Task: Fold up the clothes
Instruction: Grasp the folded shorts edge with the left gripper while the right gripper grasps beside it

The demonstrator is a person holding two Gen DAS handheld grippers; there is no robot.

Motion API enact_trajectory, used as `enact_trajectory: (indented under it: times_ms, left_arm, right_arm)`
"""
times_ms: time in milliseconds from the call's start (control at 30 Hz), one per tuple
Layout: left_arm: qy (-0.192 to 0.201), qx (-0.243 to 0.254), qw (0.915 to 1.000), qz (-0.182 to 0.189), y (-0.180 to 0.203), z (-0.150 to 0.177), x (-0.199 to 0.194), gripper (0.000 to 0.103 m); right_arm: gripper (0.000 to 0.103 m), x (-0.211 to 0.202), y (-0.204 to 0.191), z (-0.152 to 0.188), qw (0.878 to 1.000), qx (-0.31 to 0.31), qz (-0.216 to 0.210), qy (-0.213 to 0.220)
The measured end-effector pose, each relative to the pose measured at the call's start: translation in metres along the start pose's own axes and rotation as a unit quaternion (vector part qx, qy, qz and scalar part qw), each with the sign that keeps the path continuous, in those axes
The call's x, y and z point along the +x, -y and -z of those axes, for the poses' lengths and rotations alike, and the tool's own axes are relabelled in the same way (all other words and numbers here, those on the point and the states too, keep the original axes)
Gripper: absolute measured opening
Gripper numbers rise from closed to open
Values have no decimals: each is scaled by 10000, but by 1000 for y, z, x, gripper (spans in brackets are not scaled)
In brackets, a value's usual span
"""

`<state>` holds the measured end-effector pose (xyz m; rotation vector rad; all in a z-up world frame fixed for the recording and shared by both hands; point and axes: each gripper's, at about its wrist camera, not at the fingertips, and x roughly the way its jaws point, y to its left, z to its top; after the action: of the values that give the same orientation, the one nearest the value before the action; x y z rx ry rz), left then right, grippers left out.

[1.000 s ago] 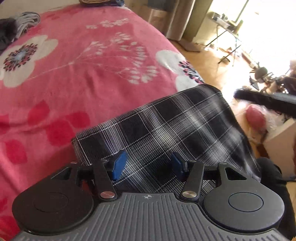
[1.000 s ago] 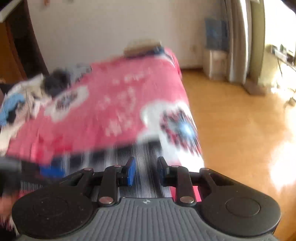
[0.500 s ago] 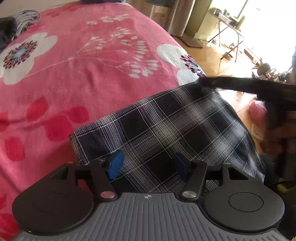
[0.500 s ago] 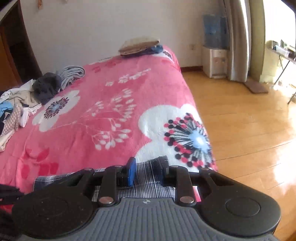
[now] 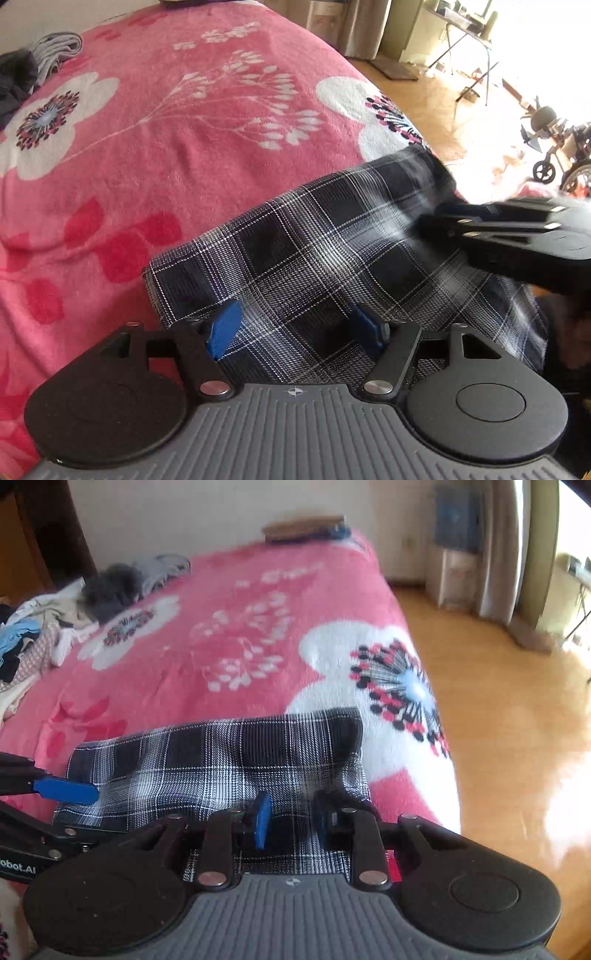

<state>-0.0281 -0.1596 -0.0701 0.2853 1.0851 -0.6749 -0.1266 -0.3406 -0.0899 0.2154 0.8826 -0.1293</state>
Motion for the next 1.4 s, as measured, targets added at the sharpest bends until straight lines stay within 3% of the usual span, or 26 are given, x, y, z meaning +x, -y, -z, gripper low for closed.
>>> enact_trajectory:
  times_ms: [167, 367, 467, 567, 700, 833, 933, 1033, 1133, 1233, 1300, 1400]
  left_arm:
    - [-20, 74, 9999, -145, 5, 1, -2, 70]
    - [-30, 291, 9992, -283, 11, 4, 0, 71]
    - [-18, 338, 9989, -332, 13, 4, 1, 71]
    - [-15, 339, 9988, -348, 13, 4, 1, 72]
    - [-26, 378, 9986, -379, 14, 5, 3, 74]
    - [11, 332, 9988, -362, 10, 6, 0, 79]
    - [42, 250, 9992, -294, 4, 9, -2, 81]
    - [106, 292, 9993, -229, 2, 12, -4, 81]
    - [217, 274, 9994, -30, -6, 18, -13, 81]
    - [517, 84, 9983, 269, -27, 28, -31, 84]
    - [613, -98, 9968, 496, -42, 36, -40, 86]
    - [606, -372, 9939, 848, -60, 51, -45, 94]
  right_arm:
    - [27, -51, -8, 1, 9993, -40, -297, 203]
    - [27, -30, -11, 49, 9987, -291, -203, -370]
    - [28, -52, -14, 40, 9986, -277, -262, -354]
    - [28, -79, -26, 42, 9953, -587, -757, -102]
    - [28, -55, -43, 74, 9881, -1083, -837, -706]
    - [28, -62, -49, 73, 9891, -1149, -709, -580]
    - [29, -88, -59, 67, 9839, -1337, -1173, -191]
    - [29, -82, -77, 77, 9740, -1683, -1494, -268]
    - [29, -53, -81, 95, 9740, -1612, -1414, -734]
    - [31, -69, -63, 78, 9765, -1324, -1620, -511]
    - [51, -82, -35, 65, 9833, -879, -1592, -108]
    - [62, -81, 22, 48, 9894, 91, -1431, 247]
